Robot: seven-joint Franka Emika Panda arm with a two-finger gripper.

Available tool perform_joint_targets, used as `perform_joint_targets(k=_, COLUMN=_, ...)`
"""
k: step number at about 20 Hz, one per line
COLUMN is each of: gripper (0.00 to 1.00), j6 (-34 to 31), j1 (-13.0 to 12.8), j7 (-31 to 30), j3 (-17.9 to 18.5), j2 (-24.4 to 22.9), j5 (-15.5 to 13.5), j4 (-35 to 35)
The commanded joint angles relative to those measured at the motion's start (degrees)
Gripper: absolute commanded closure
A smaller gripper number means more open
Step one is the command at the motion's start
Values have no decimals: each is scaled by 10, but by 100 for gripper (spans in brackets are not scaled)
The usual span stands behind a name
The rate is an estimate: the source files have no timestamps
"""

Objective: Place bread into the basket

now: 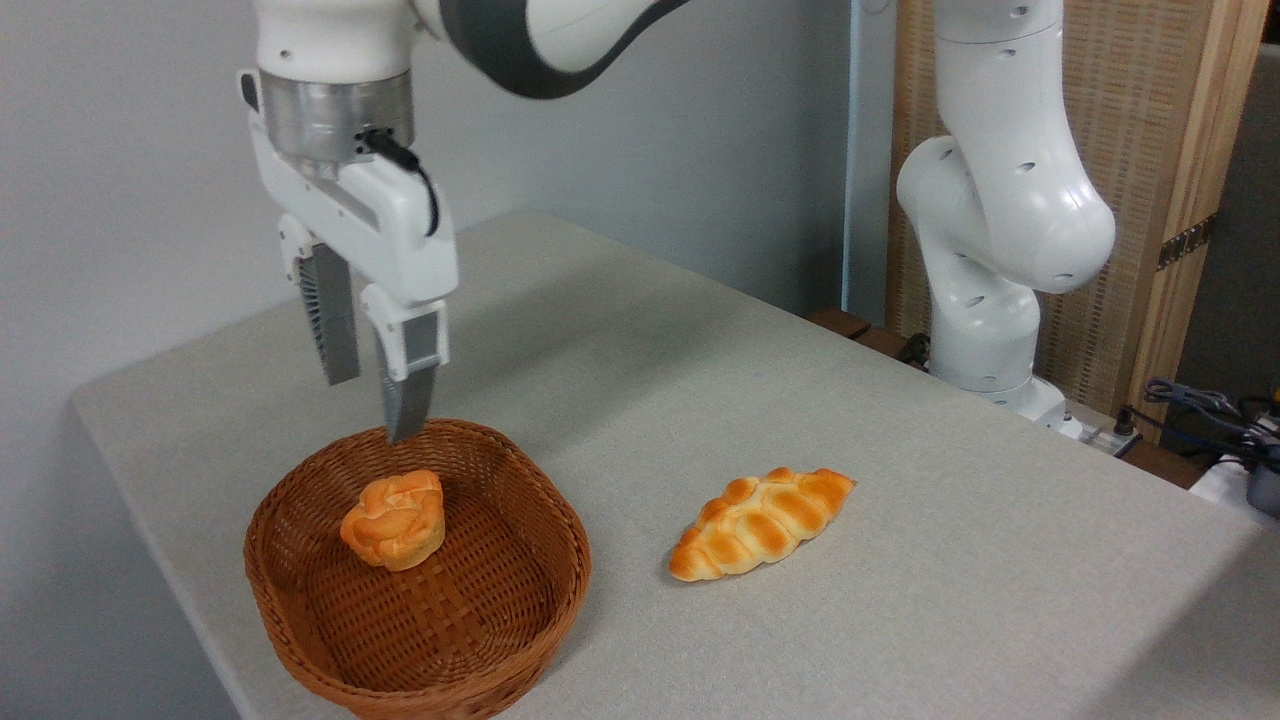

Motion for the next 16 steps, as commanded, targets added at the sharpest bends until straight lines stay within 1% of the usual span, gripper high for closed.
perform_joint_targets(k=1, gripper=0, j6=-43, j1=16, j7=15, j3=-1, j2=-23, j5=-1, j4=-15)
perform_joint_targets(k=3, gripper=0, j6=-43, j1=31, j7=22, j3=-6, j2=-41, j5=1, j4=-33)
perform_joint_targets(k=4, gripper=0, j6=-42, j1=36, j7=32, j3=-6, j2=-54, j5=10, j4=-46)
perform_joint_targets(k=5, gripper=0, j6=-42, j1=42, j7=44, j3=-9, j2=-67, j5=27, j4=-61)
perform_joint_targets(k=6, gripper=0, j6=-42, j1=50, j7=50, j3=-24, j2=-79, j5=45, j4=-76)
perform_joint_targets(k=9, gripper=0, j6=-49, j1=104, j7=43, j3=-92, j2=-93, j5=63, j4=-92)
perform_joint_targets(k=11, gripper=0, j6=-75, j1=110, j7=24, j3=-111, j2=-99, j5=106, j4=-92)
perform_joint_targets(k=12, gripper=0, j6=-78, j1=110, j7=8, j3=-116, j2=-102, j5=114, j4=-91)
perform_joint_targets(k=14, gripper=0, j6=-78, j1=110, j7=-41, j3=-115, j2=-103, j5=115, j4=-89)
perform_joint_targets(k=16, gripper=0, j6=-83, j1=110, j7=-66, j3=-113, j2=-103, j5=116, j4=-86)
